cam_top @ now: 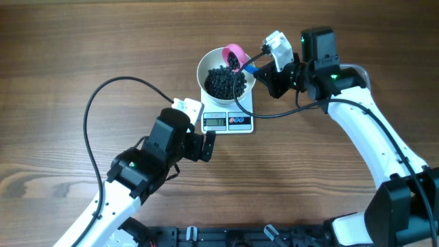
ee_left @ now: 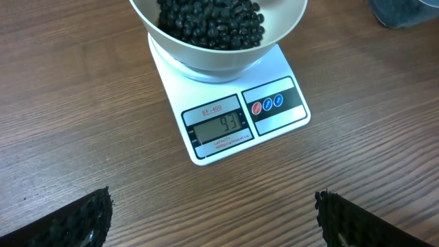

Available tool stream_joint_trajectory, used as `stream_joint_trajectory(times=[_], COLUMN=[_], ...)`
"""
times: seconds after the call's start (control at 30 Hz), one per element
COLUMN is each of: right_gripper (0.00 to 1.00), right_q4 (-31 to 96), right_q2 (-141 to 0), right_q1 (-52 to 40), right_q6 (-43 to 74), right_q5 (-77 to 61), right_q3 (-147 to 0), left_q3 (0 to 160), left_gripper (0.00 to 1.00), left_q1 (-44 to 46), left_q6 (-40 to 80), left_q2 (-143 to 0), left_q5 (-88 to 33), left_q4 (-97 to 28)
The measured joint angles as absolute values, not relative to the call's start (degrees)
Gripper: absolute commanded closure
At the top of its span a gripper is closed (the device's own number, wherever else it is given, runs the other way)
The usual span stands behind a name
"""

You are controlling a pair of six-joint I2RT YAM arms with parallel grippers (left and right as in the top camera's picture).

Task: Scoop item into bowl and weigh 150g on scale
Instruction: 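Tilt the scoop over the bowl with the right gripper to pour beans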

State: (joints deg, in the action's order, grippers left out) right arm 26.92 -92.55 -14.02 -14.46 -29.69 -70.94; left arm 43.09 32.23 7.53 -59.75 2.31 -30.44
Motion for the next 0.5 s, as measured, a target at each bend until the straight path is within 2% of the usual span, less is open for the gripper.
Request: stream_joint_trajectory(times=[0.5], right_gripper=[0.96], right_q4=[26.9], right_q2=[-92.6], right_q1=[-14.0], right_q6=[-18.1], right_q5=[-29.6], right_q3=[-70.9], left_q3=[43.1], left_gripper=[0.00], left_q1=[32.2], left_q6=[7.6], left_q2=[-59.7], left_q5=[2.3], left_q4=[-30.4])
